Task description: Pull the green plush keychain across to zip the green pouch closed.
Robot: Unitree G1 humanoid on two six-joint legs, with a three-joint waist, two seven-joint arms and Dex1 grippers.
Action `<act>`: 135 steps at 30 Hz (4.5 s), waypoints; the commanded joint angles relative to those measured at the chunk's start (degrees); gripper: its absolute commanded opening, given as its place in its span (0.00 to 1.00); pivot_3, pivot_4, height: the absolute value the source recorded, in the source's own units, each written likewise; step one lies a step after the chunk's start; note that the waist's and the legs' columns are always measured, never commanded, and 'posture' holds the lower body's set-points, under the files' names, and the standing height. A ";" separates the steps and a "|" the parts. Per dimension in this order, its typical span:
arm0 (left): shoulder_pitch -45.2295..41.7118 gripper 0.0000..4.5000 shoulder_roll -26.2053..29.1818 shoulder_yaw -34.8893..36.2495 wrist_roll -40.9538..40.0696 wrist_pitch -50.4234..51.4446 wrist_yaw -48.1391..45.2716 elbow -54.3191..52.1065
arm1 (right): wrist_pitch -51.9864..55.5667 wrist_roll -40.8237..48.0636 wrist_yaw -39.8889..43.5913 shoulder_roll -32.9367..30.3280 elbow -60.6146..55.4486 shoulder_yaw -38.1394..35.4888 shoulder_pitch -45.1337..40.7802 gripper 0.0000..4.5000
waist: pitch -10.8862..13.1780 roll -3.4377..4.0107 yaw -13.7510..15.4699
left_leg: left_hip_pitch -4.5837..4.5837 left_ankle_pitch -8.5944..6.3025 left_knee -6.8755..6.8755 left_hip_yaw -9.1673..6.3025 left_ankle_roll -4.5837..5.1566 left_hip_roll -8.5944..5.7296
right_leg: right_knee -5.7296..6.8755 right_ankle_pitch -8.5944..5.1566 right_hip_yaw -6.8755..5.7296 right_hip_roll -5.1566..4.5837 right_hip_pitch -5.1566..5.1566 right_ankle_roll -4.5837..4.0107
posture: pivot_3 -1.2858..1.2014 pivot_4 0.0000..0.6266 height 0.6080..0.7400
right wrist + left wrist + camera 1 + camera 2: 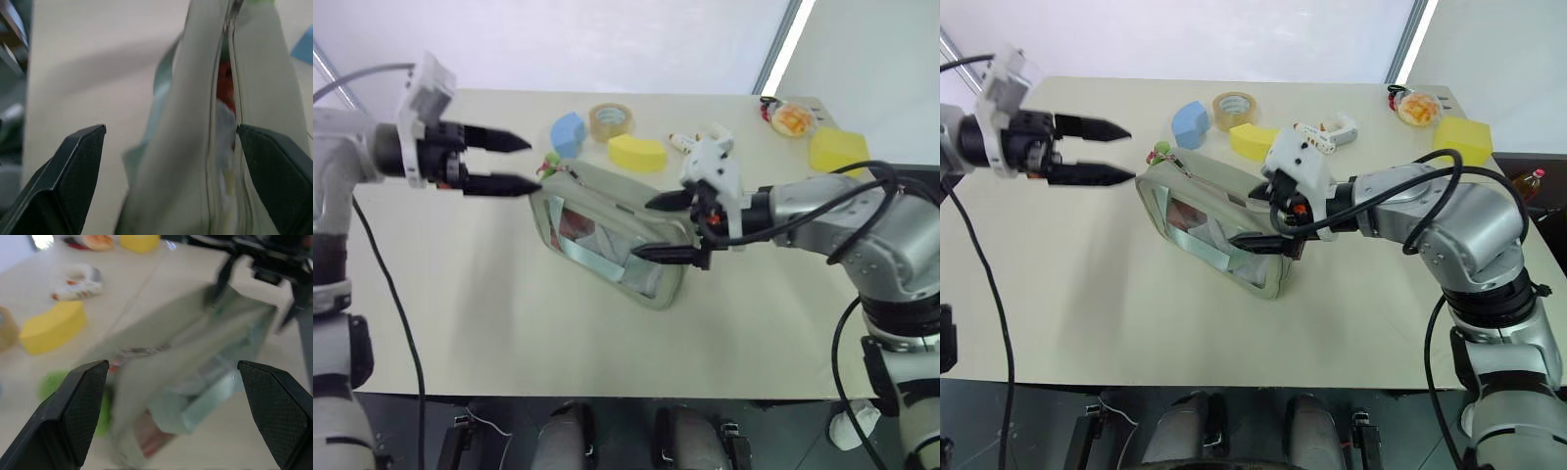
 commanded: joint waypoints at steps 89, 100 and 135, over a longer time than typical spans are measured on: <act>-2.32 1.00 -1.47 -1.33 5.22 -11.81 4.16 3.46 | -33.22 -44.45 19.20 6.44 22.68 8.94 -7.83 0.02 | 0.05 0.08 -0.38 | -0.03 0.02 0.03 0.08 -0.04 0.03 | 0.09 -0.01 -0.02 0.01 -0.11 0.01 | 0.52 0.24 1.00; -1.81 1.00 -0.78 1.05 5.20 -11.33 6.69 7.70 | -29.44 -40.66 20.91 0.11 18.92 -0.05 -7.47 0.54 | 0.05 0.08 0.06 | -0.04 0.02 0.04 0.07 -0.04 0.02 | 0.08 -0.01 -0.02 0.01 -0.11 0.01 | 0.52 0.24 1.00; -5.53 1.00 -12.40 1.99 14.26 -25.45 20.76 32.88 | -29.71 -37.96 16.94 2.35 17.56 -0.75 0.32 0.00 | 0.04 0.08 -0.32 | -0.03 0.02 0.06 0.08 -0.03 0.02 | 0.06 -0.01 -0.07 0.02 -0.06 0.01 | 0.52 0.24 1.00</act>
